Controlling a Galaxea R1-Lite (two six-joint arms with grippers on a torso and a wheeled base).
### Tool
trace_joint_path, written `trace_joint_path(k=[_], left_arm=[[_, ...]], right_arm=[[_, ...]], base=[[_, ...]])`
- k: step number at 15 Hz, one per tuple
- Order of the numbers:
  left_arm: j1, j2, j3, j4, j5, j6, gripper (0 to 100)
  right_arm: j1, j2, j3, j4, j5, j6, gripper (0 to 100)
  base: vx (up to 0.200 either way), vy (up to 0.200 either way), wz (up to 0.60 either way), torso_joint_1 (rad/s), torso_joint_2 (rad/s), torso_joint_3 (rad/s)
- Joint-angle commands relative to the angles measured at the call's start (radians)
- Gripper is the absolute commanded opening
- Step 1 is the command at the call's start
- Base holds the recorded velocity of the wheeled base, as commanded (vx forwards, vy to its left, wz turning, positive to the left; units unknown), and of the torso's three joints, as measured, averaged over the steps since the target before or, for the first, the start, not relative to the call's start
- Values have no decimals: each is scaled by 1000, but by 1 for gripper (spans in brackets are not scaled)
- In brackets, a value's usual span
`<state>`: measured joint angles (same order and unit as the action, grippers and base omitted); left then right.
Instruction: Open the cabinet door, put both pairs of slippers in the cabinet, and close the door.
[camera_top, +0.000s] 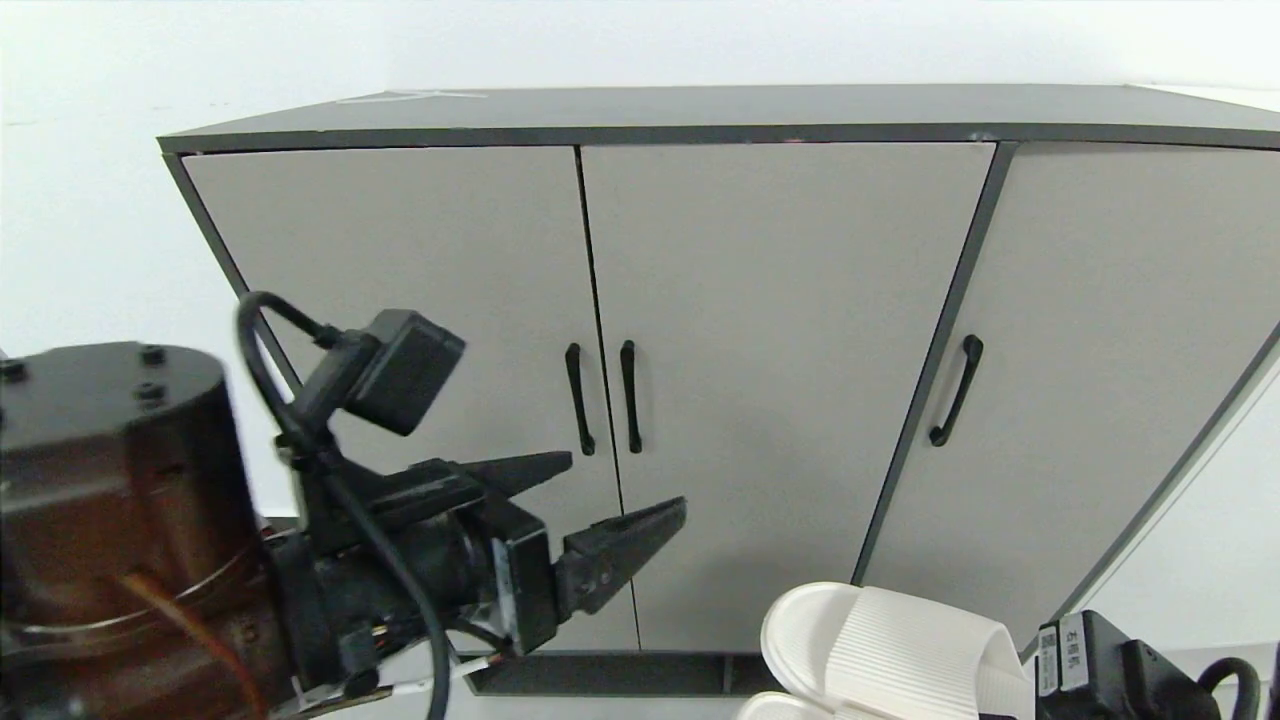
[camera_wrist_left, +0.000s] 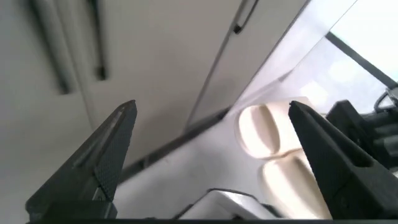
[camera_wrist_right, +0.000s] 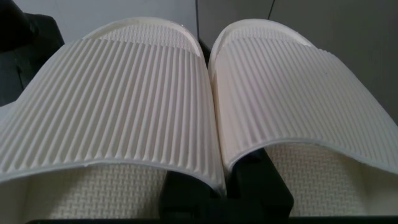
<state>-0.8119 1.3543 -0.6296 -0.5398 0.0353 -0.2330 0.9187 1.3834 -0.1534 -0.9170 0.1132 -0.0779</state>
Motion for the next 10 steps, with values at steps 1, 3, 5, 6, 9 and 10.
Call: trace_joint_path(k=[1, 3, 5, 6, 9, 10], left_arm=[[11, 157, -88, 3, -28, -20, 100], [34, 197, -128, 4, -32, -19, 100], [86, 240, -167, 3, -34, -17, 100], [109, 253, -176, 3, -38, -14, 100], [157, 276, -202, 1, -41, -12, 100], [160, 287, -208, 0, -41, -12, 100]], right_arm=[[-3, 3, 0, 1, 0, -2, 0], [-4, 2, -6, 0, 0, 0, 0], [-9, 0, -8, 0, 0, -2, 0], [-11, 0, -8, 1, 0, -2, 0], [-12, 2, -8, 0, 0, -2, 0], [-12, 2, -11, 0, 0, -2, 0]], base=[[0, 0, 0, 0, 0, 0], [0, 0, 0, 0, 0, 0], [0, 0, 0, 0, 0, 0], [0, 0, 0, 0, 0, 0], [0, 0, 0, 0, 0, 0], [0, 0, 0, 0, 0, 0]])
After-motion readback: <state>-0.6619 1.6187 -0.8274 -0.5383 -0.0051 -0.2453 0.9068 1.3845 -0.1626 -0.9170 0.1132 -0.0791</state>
